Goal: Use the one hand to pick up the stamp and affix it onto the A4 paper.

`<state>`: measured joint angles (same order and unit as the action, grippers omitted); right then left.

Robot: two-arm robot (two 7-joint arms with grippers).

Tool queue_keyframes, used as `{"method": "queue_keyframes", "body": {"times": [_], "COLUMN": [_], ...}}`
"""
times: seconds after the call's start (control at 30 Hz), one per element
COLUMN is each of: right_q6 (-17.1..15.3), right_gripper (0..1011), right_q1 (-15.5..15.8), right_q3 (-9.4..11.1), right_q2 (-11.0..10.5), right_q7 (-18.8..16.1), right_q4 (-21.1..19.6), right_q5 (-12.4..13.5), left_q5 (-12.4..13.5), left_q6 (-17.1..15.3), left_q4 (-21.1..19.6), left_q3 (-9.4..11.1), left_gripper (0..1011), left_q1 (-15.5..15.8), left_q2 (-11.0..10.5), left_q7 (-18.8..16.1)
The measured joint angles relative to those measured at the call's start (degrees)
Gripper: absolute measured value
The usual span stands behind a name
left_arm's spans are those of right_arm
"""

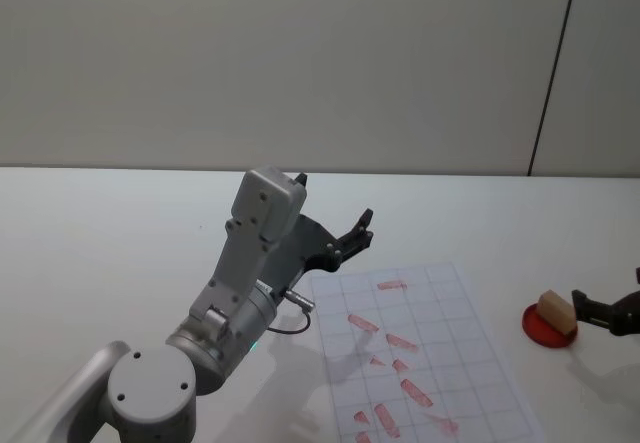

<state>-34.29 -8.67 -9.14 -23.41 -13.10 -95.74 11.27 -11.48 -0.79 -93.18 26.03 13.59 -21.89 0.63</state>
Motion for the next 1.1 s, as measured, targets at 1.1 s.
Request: {"method": "queue_keyframes", "body": {"times": [1.1], "right_q6": [2.6], "right_gripper": [1000], "right_q1": [-6.3], "right_q3": [-3.4], "right_q2": [3.7], "right_q7": [-5.7], "right_q4": [11.4], "right_q5": [-4.8], "left_q5": [0.0], "left_q6": [0.0], "left_q4": [0.0], "left_q3": [0.0], "left_gripper": [1002], "left_q1": [0.0], "left_q2": [0.0], "left_q7": [0.0]}}
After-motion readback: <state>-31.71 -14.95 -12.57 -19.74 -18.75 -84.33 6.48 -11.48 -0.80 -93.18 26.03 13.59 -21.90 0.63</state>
